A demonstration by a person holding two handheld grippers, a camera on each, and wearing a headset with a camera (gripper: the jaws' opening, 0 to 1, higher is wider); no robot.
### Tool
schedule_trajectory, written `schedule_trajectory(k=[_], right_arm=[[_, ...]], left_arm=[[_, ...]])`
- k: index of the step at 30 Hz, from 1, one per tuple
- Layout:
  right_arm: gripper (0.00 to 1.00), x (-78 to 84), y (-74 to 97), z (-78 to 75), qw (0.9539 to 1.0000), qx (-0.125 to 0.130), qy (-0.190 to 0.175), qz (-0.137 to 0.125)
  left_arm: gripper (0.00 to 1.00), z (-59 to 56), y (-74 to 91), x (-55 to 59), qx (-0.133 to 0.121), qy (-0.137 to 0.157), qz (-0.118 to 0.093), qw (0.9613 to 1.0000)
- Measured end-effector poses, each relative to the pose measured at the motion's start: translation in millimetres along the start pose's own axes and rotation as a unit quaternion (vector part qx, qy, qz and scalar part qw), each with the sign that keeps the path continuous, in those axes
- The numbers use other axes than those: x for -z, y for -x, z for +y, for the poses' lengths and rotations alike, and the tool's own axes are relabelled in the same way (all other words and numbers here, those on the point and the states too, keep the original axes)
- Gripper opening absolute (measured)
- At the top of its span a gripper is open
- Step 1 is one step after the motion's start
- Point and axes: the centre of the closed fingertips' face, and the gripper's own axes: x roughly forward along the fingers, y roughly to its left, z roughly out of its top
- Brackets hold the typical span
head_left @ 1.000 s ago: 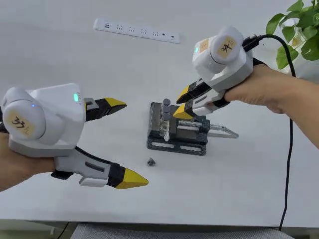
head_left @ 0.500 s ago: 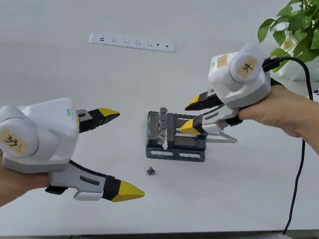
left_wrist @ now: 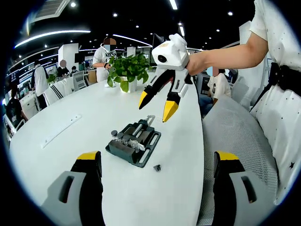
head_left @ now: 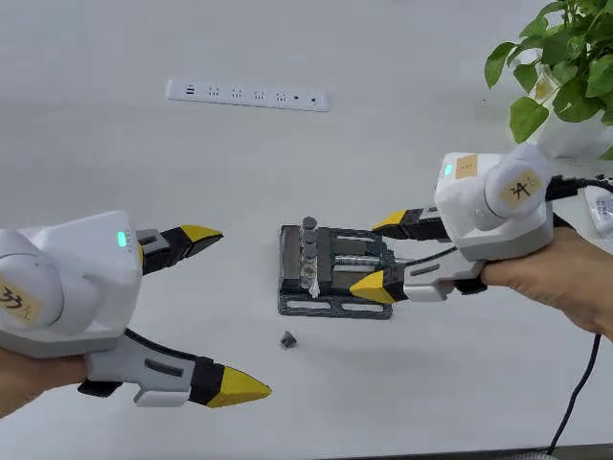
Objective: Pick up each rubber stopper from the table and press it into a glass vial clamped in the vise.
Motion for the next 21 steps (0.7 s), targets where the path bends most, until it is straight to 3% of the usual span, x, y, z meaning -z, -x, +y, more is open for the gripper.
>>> schedule_trajectory(k=[10,21], right_arm=[[0.55,8.4,-3.7,17.3,0.9985,0.002,-0.035,-0.042],[0.51,16.9,-16.1,40.0,0.9968,-0.007,-0.053,-0.060]], left_arm=[[0.99,4.3,2.4,9.3,-0.005,0.000,0.007,1.0000],[0.99,10.8,3.6,23.1,-0.010,0.008,0.021,0.9997]])
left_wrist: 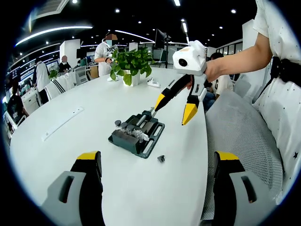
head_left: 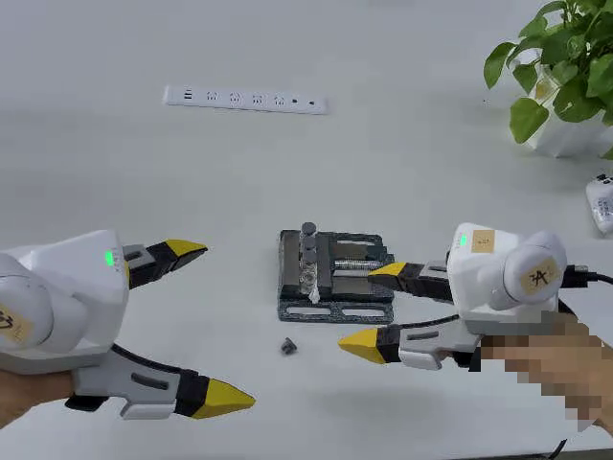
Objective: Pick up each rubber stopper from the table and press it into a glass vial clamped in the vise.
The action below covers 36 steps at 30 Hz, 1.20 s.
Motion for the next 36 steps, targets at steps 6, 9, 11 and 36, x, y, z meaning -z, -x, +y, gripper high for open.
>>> schedule_trajectory(k=[6,9,11,36], right_arm=[[0.47,8.0,-10.1,7.2,0.9999,-0.012,-0.006,0.000],[0.43,9.6,-15.5,9.4,0.9998,-0.017,-0.008,-0.004],[0.41,12.3,-20.1,11.0,0.9998,-0.020,-0.007,-0.001],[0.13,27.5,-72.5,25.6,0.9991,-0.033,0.015,0.020]], left_arm=[[0.99,4.4,-0.4,6.0,-0.001,0.008,0.005,1.0000],[0.99,6.0,-0.7,8.0,-0.002,0.010,0.007,0.9999],[0.99,7.4,-0.7,9.3,-0.003,0.012,0.008,0.9999],[0.99,14.1,-4.1,17.9,-0.002,0.026,0.014,0.9996]])
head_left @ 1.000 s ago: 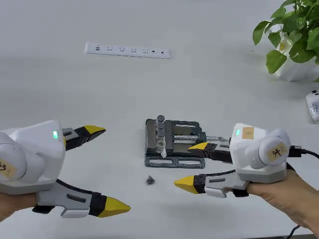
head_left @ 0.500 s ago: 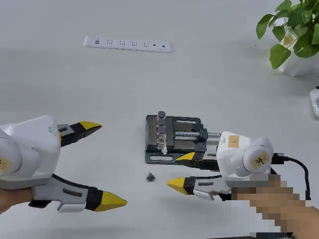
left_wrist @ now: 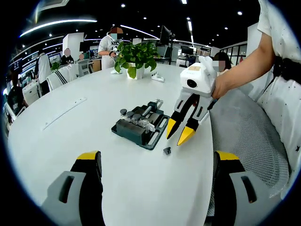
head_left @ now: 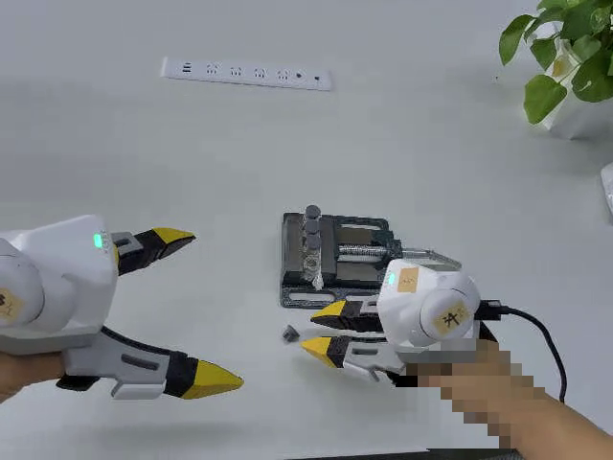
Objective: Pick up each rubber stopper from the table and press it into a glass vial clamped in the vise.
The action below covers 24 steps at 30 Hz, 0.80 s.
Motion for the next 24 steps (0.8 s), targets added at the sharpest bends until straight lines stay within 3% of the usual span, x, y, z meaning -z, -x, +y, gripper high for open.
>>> schedule_trajectory(k=[10,24], right_arm=[[0.08,2.1,-11.1,-0.2,0.9995,0.001,0.027,0.015],[0.00,3.2,-13.8,-1.9,0.9987,0.002,0.045,0.023]], left_arm=[[0.99,0.5,-3.6,2.5,0.003,0.003,0.003,1.0000],[0.99,-1.3,-7.7,2.7,0.010,0.006,0.002,0.9999]])
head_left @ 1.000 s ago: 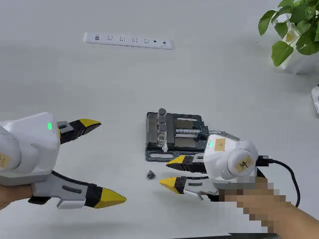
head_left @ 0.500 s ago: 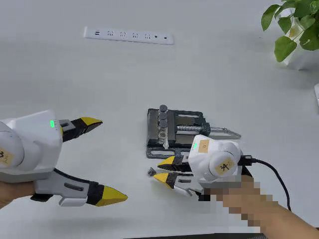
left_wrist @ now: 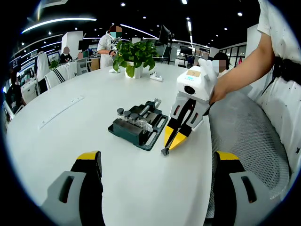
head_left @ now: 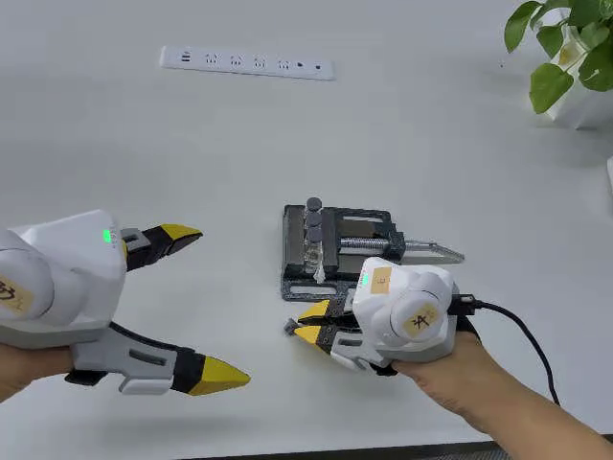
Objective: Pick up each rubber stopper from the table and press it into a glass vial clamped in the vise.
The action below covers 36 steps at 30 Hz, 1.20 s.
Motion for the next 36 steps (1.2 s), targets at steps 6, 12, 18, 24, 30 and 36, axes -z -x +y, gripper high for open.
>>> schedule_trajectory(k=[6,12,18,24,30,36], right_arm=[[0.00,1.0,-1.4,-0.1,1.0000,0.002,0.004,0.003],[0.00,1.2,-1.7,-0.3,0.9999,0.004,0.009,0.005],[0.00,2.0,-1.8,-1.2,0.9999,0.007,0.014,0.006],[0.00,1.4,-1.5,-1.9,1.0000,0.009,0.001,0.004],[0.00,1.4,-2.2,-1.2,1.0000,0.005,-0.006,0.002],[0.00,1.1,-1.8,-0.8,0.9999,0.005,-0.010,0.002]], left_arm=[[0.99,-1.1,0.4,-0.9,0.000,0.000,-0.001,1.0000],[0.99,-2.1,0.3,-1.7,0.001,0.001,-0.001,1.0000],[0.99,-2.9,-0.9,-2.5,0.003,0.000,-0.002,1.0000],[0.99,-4.2,-2.0,-3.5,0.005,0.001,-0.003,1.0000],[0.99,-3.9,-2.1,-3.3,0.005,0.002,-0.004,1.0000],[0.99,-3.4,-2.1,-4.0,0.003,0.002,-0.005,1.0000]])
